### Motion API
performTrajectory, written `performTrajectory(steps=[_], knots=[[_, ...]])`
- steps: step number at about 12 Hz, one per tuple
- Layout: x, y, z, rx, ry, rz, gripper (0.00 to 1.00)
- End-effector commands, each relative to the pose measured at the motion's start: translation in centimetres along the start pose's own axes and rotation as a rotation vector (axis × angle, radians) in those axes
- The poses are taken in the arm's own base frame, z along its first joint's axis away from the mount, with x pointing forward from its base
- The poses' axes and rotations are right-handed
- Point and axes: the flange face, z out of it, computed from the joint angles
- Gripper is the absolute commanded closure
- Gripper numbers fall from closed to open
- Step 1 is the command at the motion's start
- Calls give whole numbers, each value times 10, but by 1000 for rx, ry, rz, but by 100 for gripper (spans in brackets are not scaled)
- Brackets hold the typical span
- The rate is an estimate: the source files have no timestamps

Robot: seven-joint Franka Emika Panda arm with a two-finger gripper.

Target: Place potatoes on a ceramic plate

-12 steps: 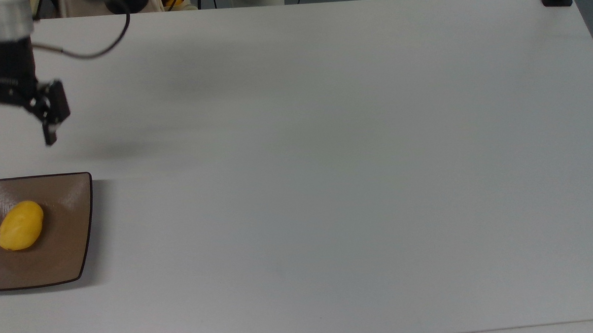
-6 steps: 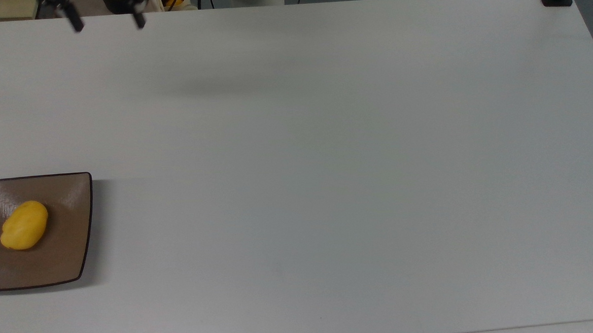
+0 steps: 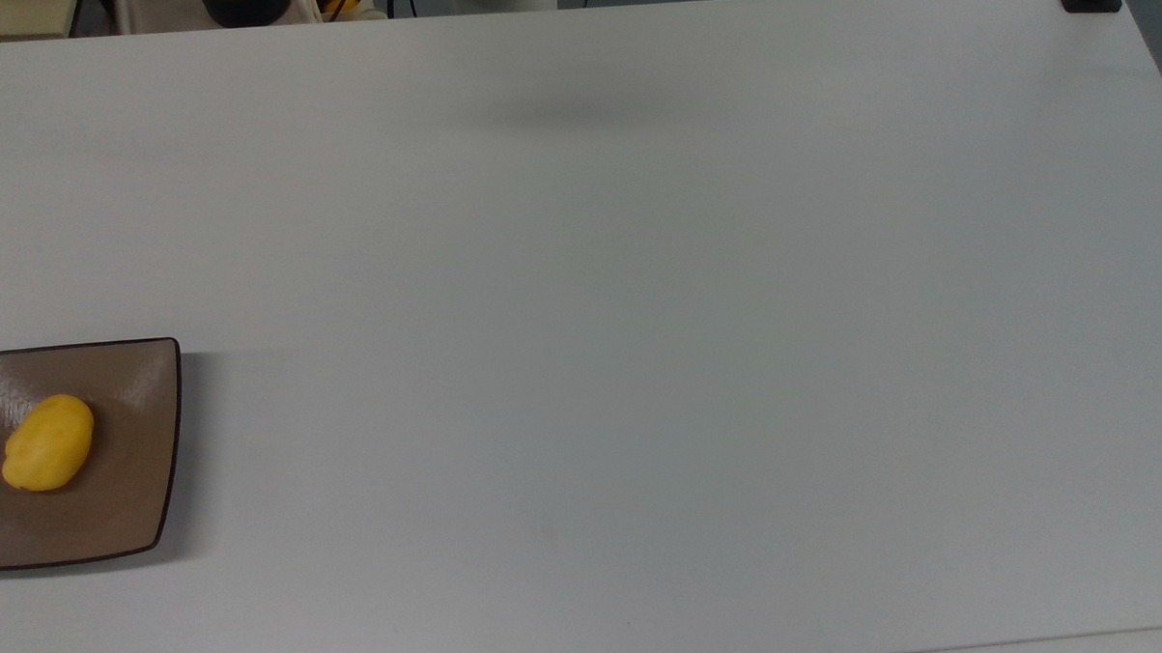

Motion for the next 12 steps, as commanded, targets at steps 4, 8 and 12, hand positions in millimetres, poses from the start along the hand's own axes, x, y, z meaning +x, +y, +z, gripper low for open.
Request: performTrajectory(steps=[4, 8, 12], knots=[[-13, -62, 46, -66, -27, -64, 0], [-3, -55, 64, -57, 35, -180, 0], [-2, -54, 64, -56, 38, -179, 0]])
